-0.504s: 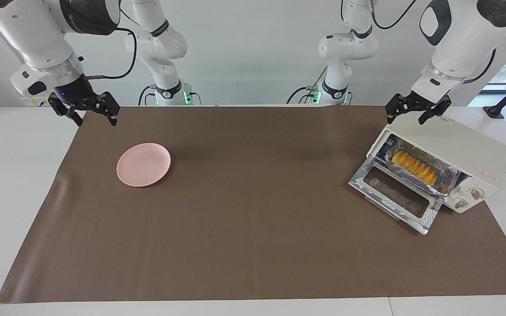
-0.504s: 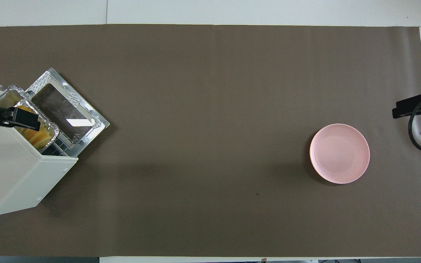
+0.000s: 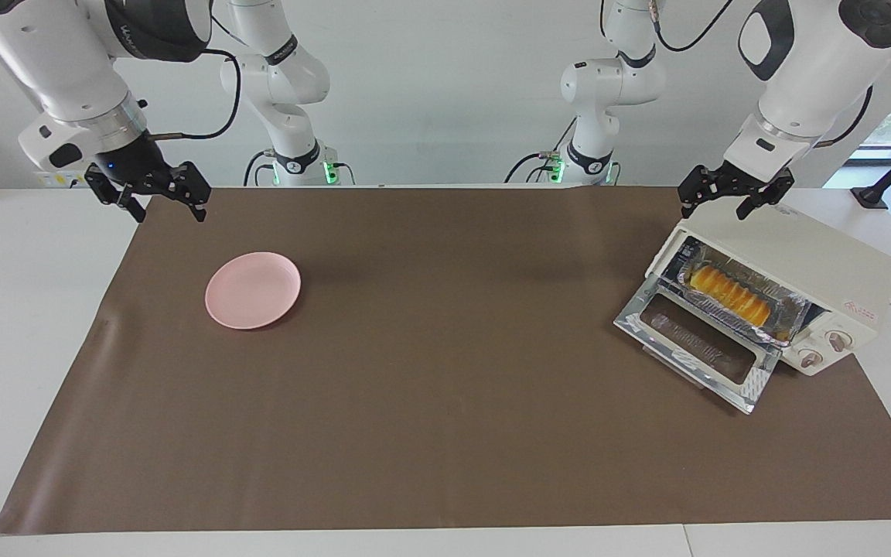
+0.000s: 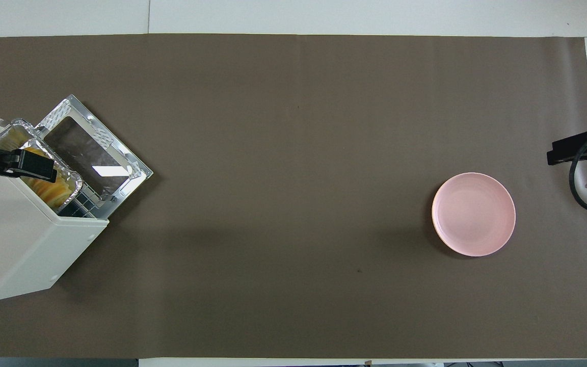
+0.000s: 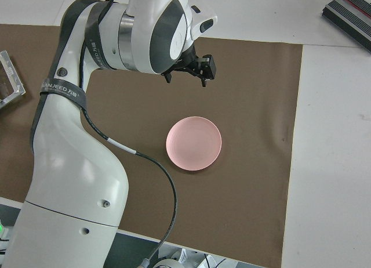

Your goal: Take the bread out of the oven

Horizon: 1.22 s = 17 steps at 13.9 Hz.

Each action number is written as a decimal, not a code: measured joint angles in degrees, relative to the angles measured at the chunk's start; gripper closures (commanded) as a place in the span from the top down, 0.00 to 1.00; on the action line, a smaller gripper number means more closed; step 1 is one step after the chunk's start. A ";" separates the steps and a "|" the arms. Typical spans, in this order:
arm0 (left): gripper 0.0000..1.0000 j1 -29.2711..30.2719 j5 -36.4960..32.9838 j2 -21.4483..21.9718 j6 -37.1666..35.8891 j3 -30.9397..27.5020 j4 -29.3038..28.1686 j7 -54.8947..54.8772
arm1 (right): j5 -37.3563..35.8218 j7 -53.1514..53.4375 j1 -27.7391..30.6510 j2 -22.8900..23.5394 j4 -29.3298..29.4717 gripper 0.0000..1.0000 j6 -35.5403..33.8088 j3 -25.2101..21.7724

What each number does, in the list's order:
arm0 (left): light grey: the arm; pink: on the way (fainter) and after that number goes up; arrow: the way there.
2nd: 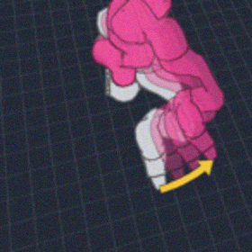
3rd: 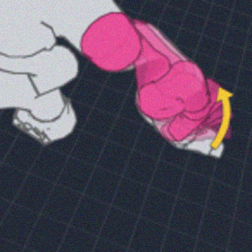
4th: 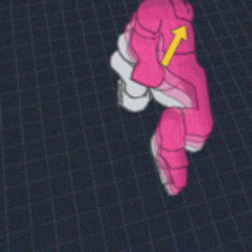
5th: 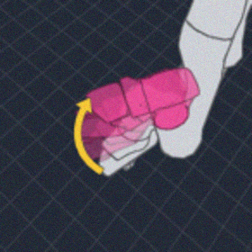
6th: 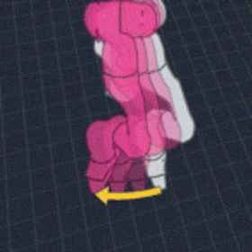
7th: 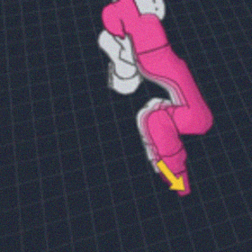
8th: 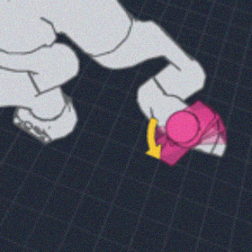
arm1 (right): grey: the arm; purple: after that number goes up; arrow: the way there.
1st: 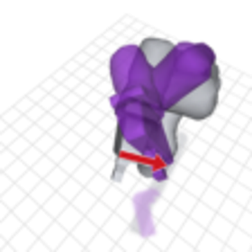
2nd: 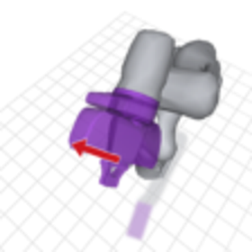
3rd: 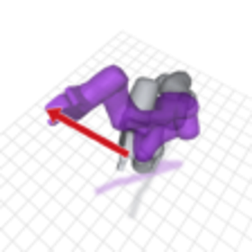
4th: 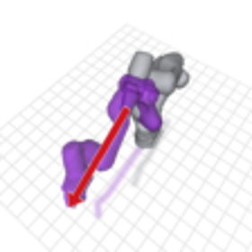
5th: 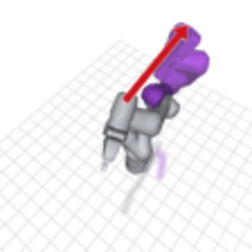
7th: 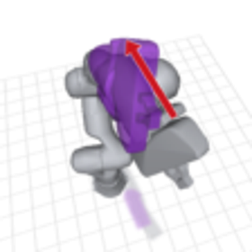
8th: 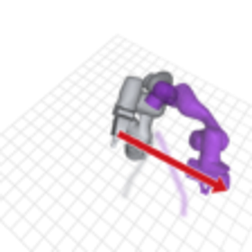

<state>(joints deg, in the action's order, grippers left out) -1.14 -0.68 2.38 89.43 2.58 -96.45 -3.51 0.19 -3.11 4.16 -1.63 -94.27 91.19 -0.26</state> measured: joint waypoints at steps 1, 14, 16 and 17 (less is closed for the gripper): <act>1.00 0.00 0.00 -0.15 0.29 -0.03 0.03 0.08 | 0.00 0.00 0.00 0.00 0.00 1.00 0.00 0.00; 1.00 -8.86 -5.43 -31.03 0.96 -8.15 27.12 23.31 | 0.00 0.00 0.00 0.00 0.00 1.00 0.00 0.00; 1.00 -12.56 -6.33 -32.83 1.22 -12.85 27.48 24.97 | 0.00 0.00 0.00 0.00 0.00 1.00 0.00 0.00; 1.00 -13.37 -6.60 -33.45 1.57 -13.83 27.49 26.79 | 0.00 0.00 0.00 0.00 0.00 1.00 0.00 0.00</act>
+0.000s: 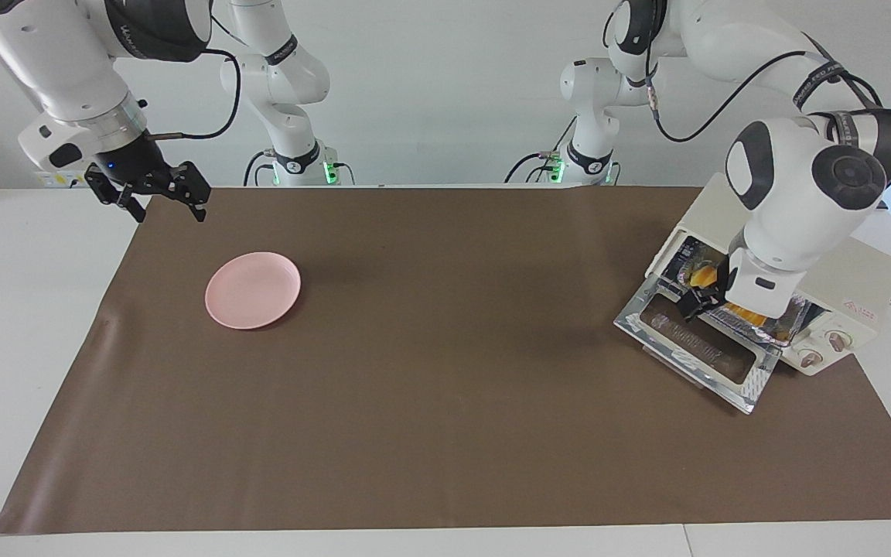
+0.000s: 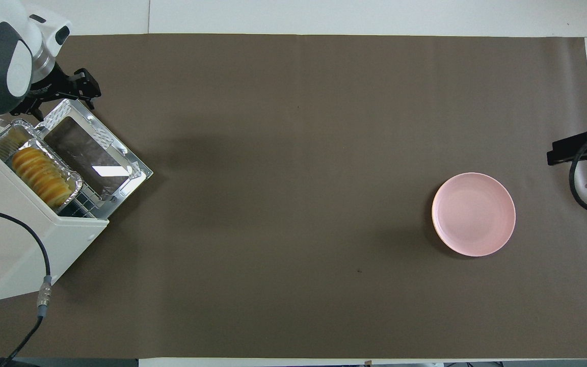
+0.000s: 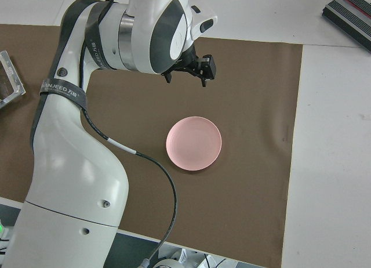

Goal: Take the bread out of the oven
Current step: 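Pull the foil tray out of the oven with the left gripper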

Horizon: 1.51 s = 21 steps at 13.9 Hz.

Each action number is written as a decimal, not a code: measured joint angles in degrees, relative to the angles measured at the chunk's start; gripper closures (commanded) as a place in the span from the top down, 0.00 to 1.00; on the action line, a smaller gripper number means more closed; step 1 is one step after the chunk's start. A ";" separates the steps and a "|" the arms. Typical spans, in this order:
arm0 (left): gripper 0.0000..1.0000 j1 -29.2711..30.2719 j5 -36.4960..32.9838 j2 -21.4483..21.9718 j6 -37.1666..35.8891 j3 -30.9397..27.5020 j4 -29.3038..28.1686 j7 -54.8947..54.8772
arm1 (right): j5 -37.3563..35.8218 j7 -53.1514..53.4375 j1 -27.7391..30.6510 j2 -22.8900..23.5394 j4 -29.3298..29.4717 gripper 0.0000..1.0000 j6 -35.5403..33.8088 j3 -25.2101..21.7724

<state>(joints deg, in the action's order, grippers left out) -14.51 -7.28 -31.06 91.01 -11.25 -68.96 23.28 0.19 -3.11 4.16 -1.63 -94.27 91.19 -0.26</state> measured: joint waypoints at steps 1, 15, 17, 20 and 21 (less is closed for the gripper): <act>1.00 -0.27 -0.29 -0.53 0.56 -0.33 0.00 2.56 | 0.00 0.00 0.00 0.00 0.00 1.00 0.00 0.00; 1.00 -0.16 -3.97 1.17 4.16 -1.83 -12.56 21.14 | 0.00 0.00 0.00 0.00 0.00 1.00 0.00 0.00; 1.00 -0.17 -4.66 1.24 3.68 -1.84 -12.69 21.32 | 0.00 0.00 0.00 0.00 0.00 1.00 0.00 0.00; 1.00 -0.12 -4.80 1.51 3.77 -2.17 -13.47 21.46 | 0.00 0.00 0.00 0.00 0.00 1.00 0.00 0.00; 1.00 -0.12 -4.80 1.71 3.87 -2.25 -13.89 21.48 | 0.00 0.00 0.00 0.00 0.00 1.00 0.00 0.00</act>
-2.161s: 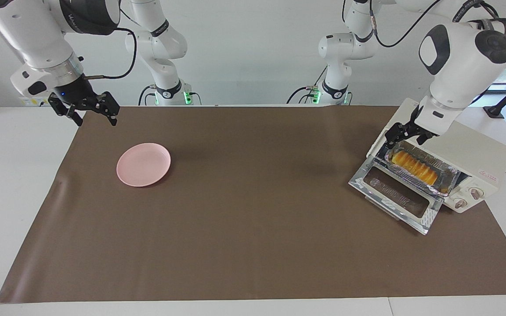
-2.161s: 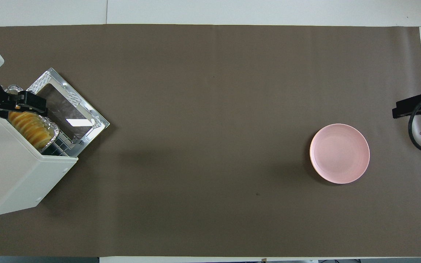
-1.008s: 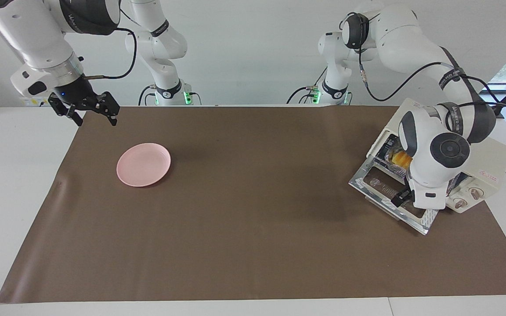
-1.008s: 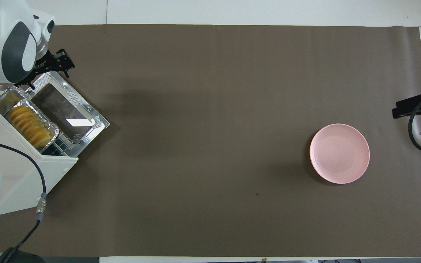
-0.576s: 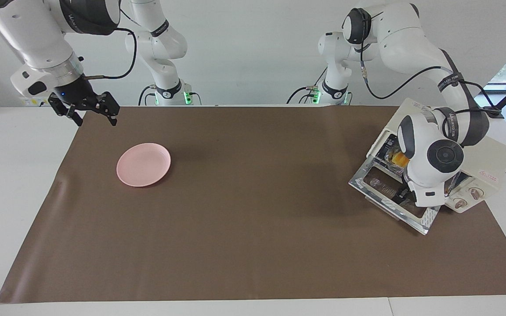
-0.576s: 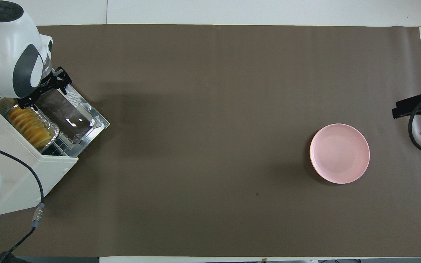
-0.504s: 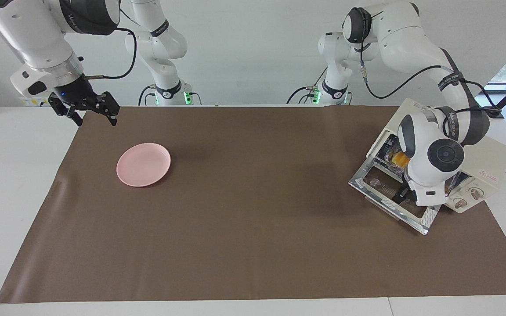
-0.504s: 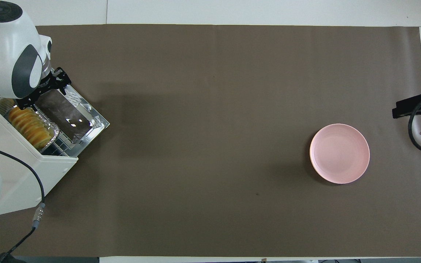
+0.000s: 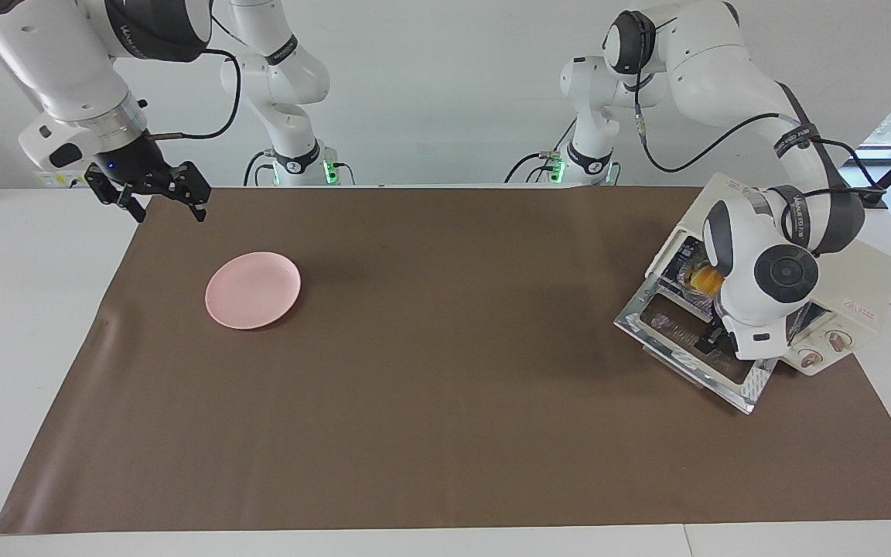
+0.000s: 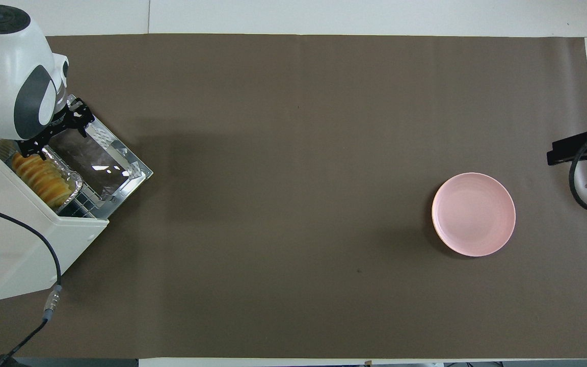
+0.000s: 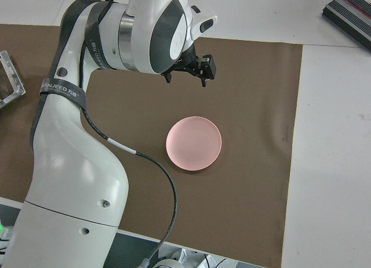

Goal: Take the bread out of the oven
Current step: 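Pull the foil tray out of the oven with the left gripper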

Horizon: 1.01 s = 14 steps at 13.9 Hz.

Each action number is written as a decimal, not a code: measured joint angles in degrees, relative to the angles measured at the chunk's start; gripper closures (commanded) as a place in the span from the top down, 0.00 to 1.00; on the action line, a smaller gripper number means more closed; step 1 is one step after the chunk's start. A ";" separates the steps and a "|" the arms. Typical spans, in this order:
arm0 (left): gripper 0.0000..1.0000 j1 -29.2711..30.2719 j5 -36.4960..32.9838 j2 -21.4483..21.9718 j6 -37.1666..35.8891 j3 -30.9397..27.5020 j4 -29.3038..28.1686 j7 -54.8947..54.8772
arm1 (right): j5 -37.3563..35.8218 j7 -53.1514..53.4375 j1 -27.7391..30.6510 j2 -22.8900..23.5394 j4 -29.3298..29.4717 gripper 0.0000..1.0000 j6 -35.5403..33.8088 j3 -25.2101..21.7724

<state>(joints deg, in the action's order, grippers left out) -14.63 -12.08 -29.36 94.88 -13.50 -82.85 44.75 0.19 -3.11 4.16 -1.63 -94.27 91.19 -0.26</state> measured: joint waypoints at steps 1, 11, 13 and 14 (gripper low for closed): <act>1.00 0.00 0.00 0.28 0.09 -0.02 -0.63 0.16 | 0.00 0.00 0.00 0.00 0.00 1.00 0.00 0.00; 1.00 0.14 -0.01 2.59 9.70 -0.07 -8.02 2.46 | 0.00 0.00 0.00 -0.01 0.00 1.00 0.00 0.00; 1.00 0.35 -0.01 2.91 10.10 -0.11 -8.65 2.46 | 0.00 0.00 0.00 -0.01 0.00 1.00 0.00 -0.01; 1.00 0.40 -0.01 3.12 10.10 -0.11 -8.86 2.46 | 0.00 0.00 0.00 -0.01 0.00 1.00 0.00 -0.01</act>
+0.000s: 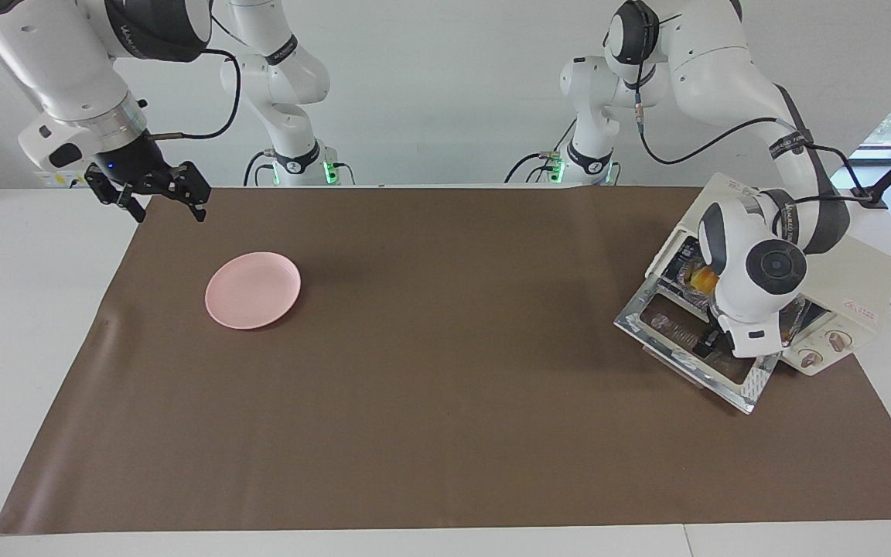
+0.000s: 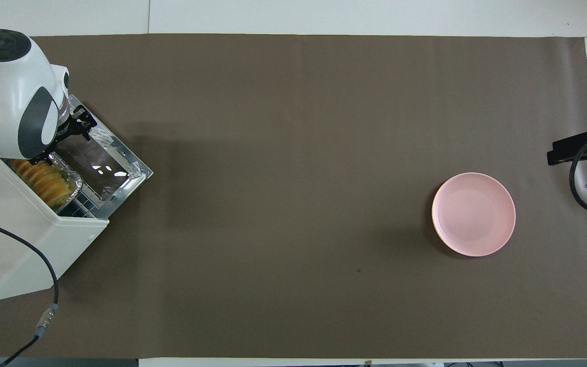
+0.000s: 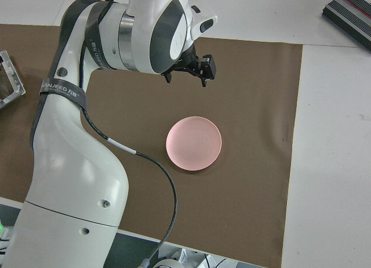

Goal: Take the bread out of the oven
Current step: 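Pull the foil tray out of the oven with the left gripper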

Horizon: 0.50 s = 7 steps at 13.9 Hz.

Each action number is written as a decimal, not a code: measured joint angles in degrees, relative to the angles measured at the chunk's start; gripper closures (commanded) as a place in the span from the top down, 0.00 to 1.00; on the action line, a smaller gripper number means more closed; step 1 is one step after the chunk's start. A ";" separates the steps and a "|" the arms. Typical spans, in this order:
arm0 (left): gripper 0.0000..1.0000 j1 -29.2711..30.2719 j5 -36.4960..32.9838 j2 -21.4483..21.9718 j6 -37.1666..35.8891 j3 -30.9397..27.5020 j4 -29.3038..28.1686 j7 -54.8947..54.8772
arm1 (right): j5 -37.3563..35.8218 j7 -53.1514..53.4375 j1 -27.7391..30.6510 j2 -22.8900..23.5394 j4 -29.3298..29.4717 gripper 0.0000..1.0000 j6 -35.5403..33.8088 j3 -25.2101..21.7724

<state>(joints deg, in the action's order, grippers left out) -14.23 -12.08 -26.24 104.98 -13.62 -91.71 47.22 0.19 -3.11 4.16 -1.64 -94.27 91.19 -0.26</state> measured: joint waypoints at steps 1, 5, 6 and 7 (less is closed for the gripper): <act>0.94 0.02 0.00 0.19 0.00 0.00 -0.17 0.00 | 0.00 0.00 0.00 0.00 0.00 1.00 0.00 -0.01; 0.64 0.06 0.00 0.36 0.00 0.00 -0.27 0.00 | 0.00 0.00 0.00 0.00 0.00 1.00 -0.54 -0.01; 0.60 0.07 0.00 0.37 0.00 0.00 -0.28 0.00 | 0.00 0.00 0.00 0.00 0.00 1.00 -0.62 -0.01; 0.55 0.11 -0.01 0.37 0.00 0.00 -0.28 0.00 | 0.00 0.00 0.00 0.00 0.00 1.00 -0.63 -0.01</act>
<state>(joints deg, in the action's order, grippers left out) -14.12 -12.09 -25.87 104.98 -13.61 -91.99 47.21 0.19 -3.11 4.16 -1.64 -94.27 90.56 -0.27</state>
